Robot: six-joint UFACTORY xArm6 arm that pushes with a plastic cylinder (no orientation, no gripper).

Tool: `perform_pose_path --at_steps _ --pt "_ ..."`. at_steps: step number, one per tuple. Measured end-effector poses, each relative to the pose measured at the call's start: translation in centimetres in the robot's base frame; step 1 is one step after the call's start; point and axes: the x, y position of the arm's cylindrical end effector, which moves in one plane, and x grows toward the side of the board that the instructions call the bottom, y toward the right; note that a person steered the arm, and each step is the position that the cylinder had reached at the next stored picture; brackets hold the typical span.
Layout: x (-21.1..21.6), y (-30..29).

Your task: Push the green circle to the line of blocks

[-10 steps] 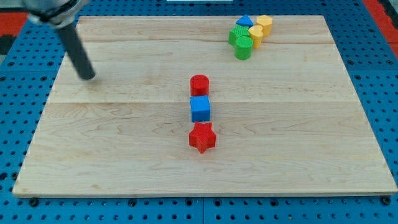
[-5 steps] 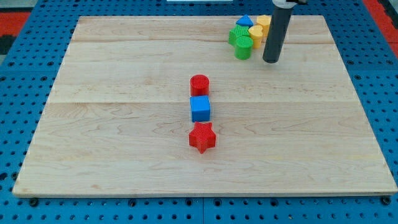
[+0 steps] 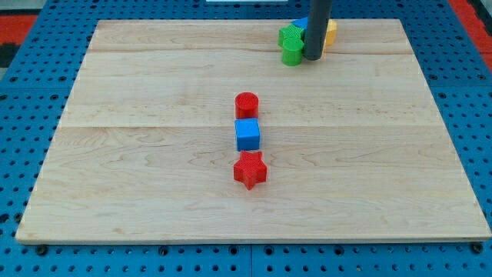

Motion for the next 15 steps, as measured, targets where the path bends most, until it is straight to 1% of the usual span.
perform_pose_path --at_steps 1,3,5,6,7,8,11,12,13,14,15 --pt "-0.1 0.0" --pt "-1.0 -2.4" --pt "-1.1 -7.5" --pt "-1.3 -8.6" --pt "-3.7 -9.7" --pt "-4.1 -12.2" --pt "0.5 -8.3" --pt "1.1 -8.3" --pt "0.2 -10.2" --pt "0.2 -14.2" --pt "0.7 -15.1"
